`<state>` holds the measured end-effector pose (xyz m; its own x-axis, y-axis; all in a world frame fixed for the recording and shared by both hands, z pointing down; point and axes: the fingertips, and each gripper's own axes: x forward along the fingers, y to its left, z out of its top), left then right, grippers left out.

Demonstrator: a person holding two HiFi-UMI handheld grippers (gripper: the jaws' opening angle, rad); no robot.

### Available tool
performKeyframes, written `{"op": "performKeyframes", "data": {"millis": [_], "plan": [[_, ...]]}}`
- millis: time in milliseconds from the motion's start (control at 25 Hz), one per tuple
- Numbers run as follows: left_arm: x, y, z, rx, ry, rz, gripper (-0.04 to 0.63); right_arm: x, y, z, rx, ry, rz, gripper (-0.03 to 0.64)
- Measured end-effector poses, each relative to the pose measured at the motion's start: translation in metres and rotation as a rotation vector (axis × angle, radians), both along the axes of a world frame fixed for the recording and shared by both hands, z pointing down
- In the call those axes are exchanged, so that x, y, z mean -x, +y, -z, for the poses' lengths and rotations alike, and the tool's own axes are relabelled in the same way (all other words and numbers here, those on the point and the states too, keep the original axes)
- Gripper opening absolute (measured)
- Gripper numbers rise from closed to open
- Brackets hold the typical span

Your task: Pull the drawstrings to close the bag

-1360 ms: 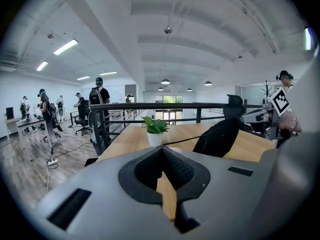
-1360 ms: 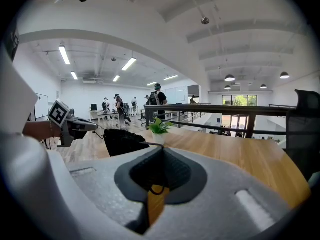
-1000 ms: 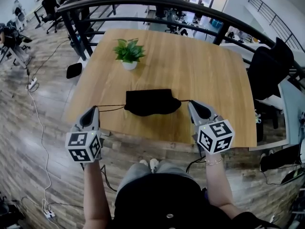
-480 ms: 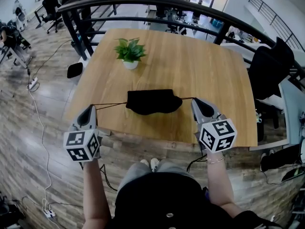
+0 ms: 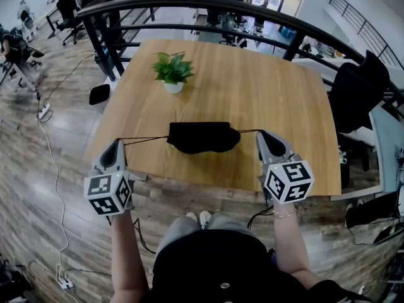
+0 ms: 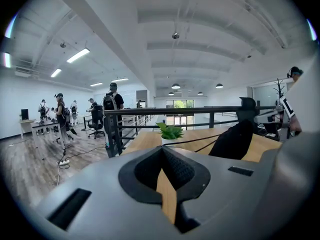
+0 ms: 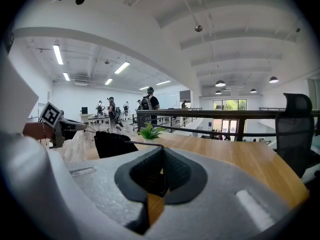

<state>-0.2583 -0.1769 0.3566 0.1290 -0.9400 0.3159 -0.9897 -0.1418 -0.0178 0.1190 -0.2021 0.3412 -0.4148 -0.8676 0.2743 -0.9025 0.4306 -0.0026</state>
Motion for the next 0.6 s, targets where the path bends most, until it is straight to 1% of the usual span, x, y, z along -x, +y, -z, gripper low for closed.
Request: {"op": "performKeyframes", "data": {"millis": [280, 600], "plan": [[0.006, 0.002, -0.001, -0.004, 0.002, 0.022, 0.014, -0.006, 0.0, 0.006, -0.028, 0.003, -0.027, 0.003], [0.016, 0.003, -0.002, -0.005, 0.006, 0.045, 0.014, -0.011, -0.001, 0.007, -0.031, -0.006, -0.045, 0.003]]}}
